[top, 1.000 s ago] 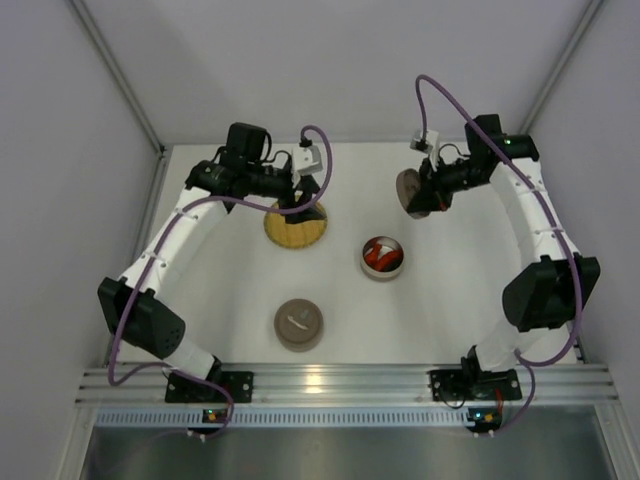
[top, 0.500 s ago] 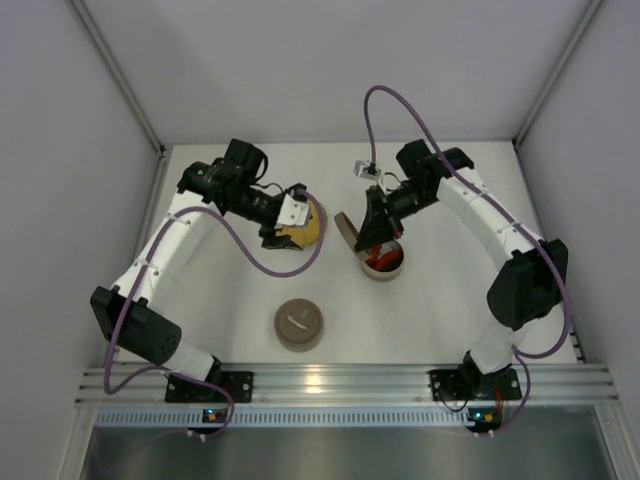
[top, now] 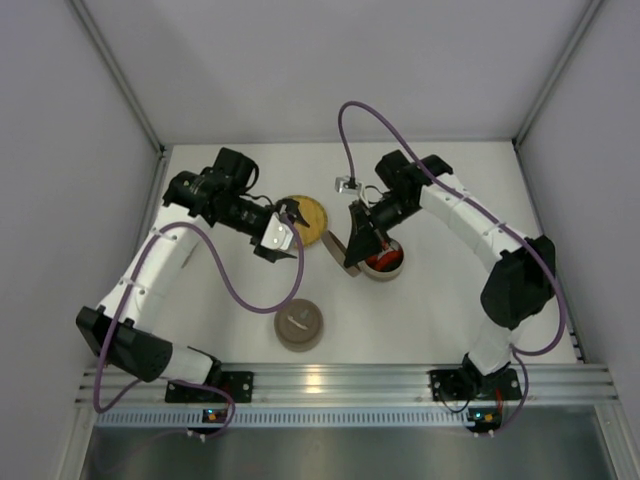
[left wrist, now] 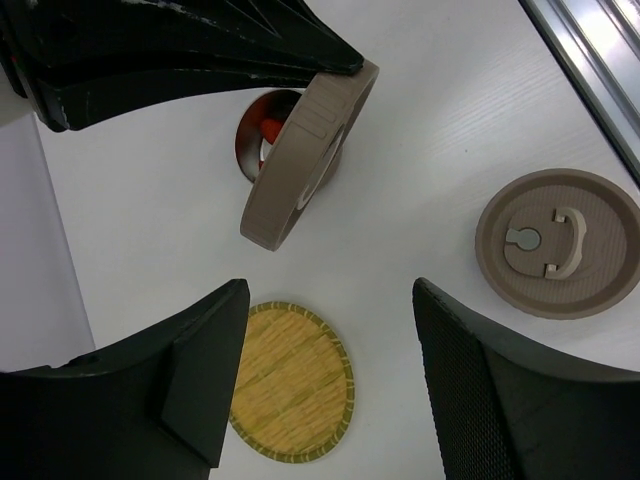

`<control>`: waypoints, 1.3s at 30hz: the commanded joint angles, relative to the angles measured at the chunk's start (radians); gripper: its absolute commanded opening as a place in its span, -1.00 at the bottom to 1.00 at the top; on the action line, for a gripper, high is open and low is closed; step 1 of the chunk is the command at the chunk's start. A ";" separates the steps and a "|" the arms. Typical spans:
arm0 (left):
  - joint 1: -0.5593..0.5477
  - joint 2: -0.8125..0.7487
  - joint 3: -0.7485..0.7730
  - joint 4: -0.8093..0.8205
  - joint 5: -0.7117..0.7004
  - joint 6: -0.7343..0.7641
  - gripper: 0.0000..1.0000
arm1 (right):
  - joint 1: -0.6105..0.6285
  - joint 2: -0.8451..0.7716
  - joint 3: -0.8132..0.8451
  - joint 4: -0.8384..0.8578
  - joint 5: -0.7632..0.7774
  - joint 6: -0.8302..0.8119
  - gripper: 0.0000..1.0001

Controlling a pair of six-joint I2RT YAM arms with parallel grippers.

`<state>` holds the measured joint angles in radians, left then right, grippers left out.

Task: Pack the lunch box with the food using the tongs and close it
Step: Pick up the box lid from the center of the board.

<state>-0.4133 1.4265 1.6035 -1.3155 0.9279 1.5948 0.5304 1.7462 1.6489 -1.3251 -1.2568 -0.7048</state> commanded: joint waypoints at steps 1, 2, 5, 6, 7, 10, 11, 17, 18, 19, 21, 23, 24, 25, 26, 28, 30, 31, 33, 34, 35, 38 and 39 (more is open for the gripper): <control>-0.007 -0.031 -0.016 0.057 0.069 -0.033 0.41 | 0.025 0.010 0.005 -0.181 -0.030 -0.007 -1.00; -0.009 -0.031 -0.014 0.070 0.057 -0.032 0.40 | 0.029 0.012 0.002 -0.180 -0.027 -0.007 -1.00; -0.027 -0.029 -0.020 0.076 0.023 -0.001 0.37 | 0.036 0.018 -0.001 -0.180 -0.026 -0.005 -1.00; -0.036 -0.032 -0.024 0.075 -0.004 0.010 0.36 | 0.039 0.019 0.000 -0.180 -0.026 -0.004 -1.00; -0.045 -0.037 -0.027 0.075 -0.018 0.025 0.35 | 0.040 0.022 0.003 -0.180 -0.024 -0.002 -1.00; -0.094 -0.046 -0.048 0.088 -0.087 0.063 0.32 | 0.045 0.036 0.005 -0.180 -0.024 0.002 -1.00; -0.114 -0.052 -0.054 0.097 -0.099 0.068 0.31 | 0.045 0.044 0.003 -0.180 -0.026 0.004 -1.00; -0.212 -0.058 -0.096 0.191 -0.210 0.028 0.29 | 0.059 0.055 0.011 -0.180 -0.024 0.010 -1.00; -0.232 -0.067 -0.109 0.215 -0.237 0.019 0.29 | 0.065 0.056 0.014 -0.181 -0.021 0.011 -1.00; -0.272 -0.073 -0.140 0.261 -0.260 0.002 0.29 | 0.068 0.056 0.014 -0.180 -0.020 0.011 -1.00; -0.311 -0.089 -0.183 0.294 -0.325 0.001 0.28 | 0.071 0.058 0.012 -0.181 -0.015 0.013 -1.00; -0.360 -0.098 -0.209 0.326 -0.377 0.010 0.25 | 0.075 0.061 0.011 -0.181 -0.015 0.013 -1.00; -0.370 -0.103 -0.220 0.340 -0.383 0.010 0.21 | 0.077 0.061 0.012 -0.181 -0.015 0.013 -1.00; -0.387 -0.109 -0.237 0.352 -0.391 0.005 0.18 | 0.077 0.062 0.012 -0.181 -0.015 0.013 -1.00; -0.397 -0.109 -0.243 0.366 -0.399 0.002 0.15 | 0.079 0.064 0.012 -0.181 -0.015 0.014 -1.00; -0.418 -0.109 -0.251 0.371 -0.426 -0.002 0.05 | 0.079 0.064 0.012 -0.181 -0.019 0.014 -1.00; -0.430 -0.104 -0.252 0.368 -0.449 -0.022 -0.06 | 0.080 0.065 0.014 -0.181 -0.020 0.016 -1.00; -0.441 -0.101 -0.252 0.368 -0.457 -0.030 -0.09 | 0.080 0.065 0.015 -0.181 -0.021 0.016 -1.00; -0.447 -0.094 -0.252 0.364 -0.478 -0.048 -0.14 | 0.082 0.064 0.015 -0.181 -0.021 0.016 -1.00; -0.453 -0.090 -0.254 0.367 -0.486 -0.055 -0.18 | 0.082 0.064 0.015 -0.181 -0.021 0.016 -1.00; -0.453 -0.087 -0.255 0.369 -0.489 -0.059 -0.20 | 0.083 0.062 0.014 -0.181 -0.021 0.016 -1.00; -0.458 -0.080 -0.260 0.372 -0.503 -0.078 -0.28 | 0.088 0.061 0.014 -0.181 -0.018 0.018 -1.00; -0.461 -0.078 -0.260 0.377 -0.506 -0.087 -0.30 | 0.089 0.061 0.014 -0.181 -0.018 0.019 -1.00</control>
<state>-0.8639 1.3483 1.3632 -0.9531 0.4335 1.5414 0.5930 1.8114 1.6489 -1.3285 -1.2247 -0.6758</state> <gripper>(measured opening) 0.359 0.010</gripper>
